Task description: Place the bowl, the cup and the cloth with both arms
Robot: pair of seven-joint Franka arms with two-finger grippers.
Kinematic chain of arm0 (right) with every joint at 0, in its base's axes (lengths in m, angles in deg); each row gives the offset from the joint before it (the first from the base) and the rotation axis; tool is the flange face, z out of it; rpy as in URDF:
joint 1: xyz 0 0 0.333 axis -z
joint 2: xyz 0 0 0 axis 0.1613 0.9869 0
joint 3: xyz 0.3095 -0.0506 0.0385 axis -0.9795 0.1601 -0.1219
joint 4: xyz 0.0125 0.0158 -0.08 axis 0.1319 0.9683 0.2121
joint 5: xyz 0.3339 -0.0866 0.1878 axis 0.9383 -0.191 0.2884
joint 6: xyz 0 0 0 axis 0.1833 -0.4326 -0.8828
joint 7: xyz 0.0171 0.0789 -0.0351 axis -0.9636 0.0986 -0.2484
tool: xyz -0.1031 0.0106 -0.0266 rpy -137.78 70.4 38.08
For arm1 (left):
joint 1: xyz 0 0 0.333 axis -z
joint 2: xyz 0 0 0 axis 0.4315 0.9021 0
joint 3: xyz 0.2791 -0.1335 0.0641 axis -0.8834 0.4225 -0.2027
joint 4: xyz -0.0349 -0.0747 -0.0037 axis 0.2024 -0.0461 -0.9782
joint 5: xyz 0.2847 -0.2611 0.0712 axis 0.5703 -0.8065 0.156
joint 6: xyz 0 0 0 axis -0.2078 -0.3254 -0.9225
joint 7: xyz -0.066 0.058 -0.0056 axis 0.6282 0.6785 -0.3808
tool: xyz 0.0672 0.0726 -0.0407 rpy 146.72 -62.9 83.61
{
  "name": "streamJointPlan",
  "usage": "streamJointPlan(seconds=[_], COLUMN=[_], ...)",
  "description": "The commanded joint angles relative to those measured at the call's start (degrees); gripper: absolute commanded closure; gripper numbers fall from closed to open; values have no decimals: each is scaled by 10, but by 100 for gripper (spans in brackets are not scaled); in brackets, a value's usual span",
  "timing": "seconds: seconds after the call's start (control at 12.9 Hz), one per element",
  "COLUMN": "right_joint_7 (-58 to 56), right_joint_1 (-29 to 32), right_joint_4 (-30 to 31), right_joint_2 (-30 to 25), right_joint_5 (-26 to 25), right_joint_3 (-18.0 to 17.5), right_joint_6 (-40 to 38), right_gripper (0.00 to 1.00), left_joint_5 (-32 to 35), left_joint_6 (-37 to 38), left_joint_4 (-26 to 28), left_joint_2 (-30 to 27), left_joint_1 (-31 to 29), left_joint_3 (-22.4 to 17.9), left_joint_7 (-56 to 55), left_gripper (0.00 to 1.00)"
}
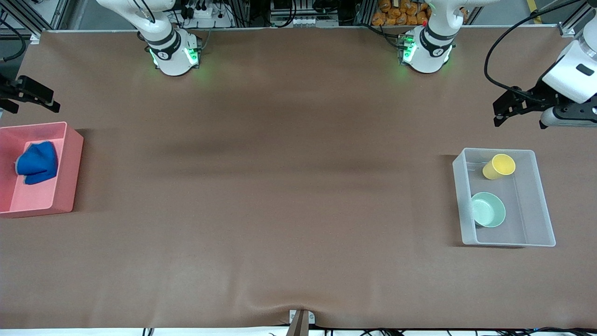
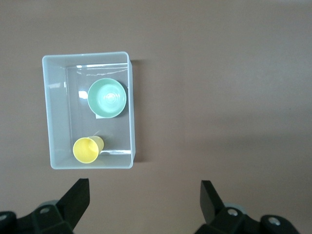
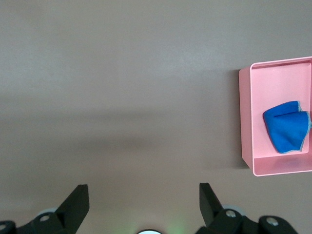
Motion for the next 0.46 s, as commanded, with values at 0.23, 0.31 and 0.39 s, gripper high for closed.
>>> streamJointPlan(seconds=[0.23, 0.31, 0.39], right_joint_7=[-3, -3, -3], right_joint_1=[-11, -11, -12], right_joint_4=[-4, -4, -4], right_joint_2=[6, 7, 7], right_joint_5=[-9, -8, -9], right_joint_3=[9, 9, 9], right_joint_6=[0, -1, -2], right_gripper=[0, 0, 0], left_joint_5=[-9, -11, -11], left_joint_6=[32, 38, 42], left_joint_4=[-29, -33, -33], left_joint_2=[-4, -3, -3], left_joint_1=[12, 12, 12], left_joint_3=[-19, -20, -21], left_joint_7=[3, 3, 3], left_gripper=[0, 0, 0])
